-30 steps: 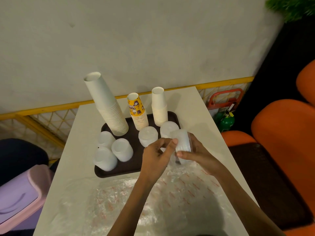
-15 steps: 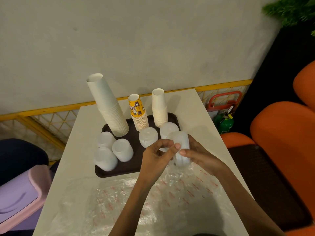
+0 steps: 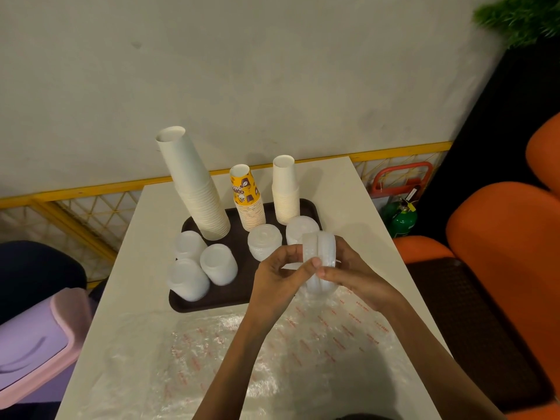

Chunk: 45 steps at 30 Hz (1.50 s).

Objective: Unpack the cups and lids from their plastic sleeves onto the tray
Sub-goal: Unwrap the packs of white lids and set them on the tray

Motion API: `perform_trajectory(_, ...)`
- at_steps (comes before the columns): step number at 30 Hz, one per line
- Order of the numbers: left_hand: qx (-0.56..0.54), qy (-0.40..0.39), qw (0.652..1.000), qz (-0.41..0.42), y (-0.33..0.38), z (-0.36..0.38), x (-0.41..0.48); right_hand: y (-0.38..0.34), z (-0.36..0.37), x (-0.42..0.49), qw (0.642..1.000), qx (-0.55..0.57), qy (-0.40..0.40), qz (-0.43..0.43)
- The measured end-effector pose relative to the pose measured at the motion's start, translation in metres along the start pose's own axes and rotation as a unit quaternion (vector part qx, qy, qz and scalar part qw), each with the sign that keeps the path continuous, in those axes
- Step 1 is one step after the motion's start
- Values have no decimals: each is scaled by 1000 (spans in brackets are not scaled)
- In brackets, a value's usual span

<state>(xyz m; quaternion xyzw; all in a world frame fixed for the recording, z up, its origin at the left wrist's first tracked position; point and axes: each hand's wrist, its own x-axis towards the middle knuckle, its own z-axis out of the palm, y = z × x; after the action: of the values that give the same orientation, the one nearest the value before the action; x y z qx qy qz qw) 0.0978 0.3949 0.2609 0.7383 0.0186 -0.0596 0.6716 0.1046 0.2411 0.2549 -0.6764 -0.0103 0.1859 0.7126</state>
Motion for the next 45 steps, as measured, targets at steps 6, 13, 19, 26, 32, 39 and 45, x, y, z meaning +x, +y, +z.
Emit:
perform_trajectory(6,-11,-8,1000,-12,-2,-3,2,3,-3,1,1000,-15,11,11)
perform_trajectory(13,126,46,991,-15,-18,1,14,14,3,10,990,-120,71,37)
perform_trajectory(19,113,83,989,-48,-35,1,36,28,-9,20,972,-183,115,89)
perform_trajectory(26,-48,179,969,-165,-69,-23,77,35,-26,34,949,-210,206,113)
perform_trajectory(32,-17,198,955,-223,-126,-26,94,40,-41,45,955,-135,240,107)
perform_trajectory(39,107,179,954,-214,-157,-17,108,43,-42,56,960,-88,241,117)
perform_trajectory(45,226,189,940,-173,-168,-16,109,49,-38,64,958,-97,237,127)
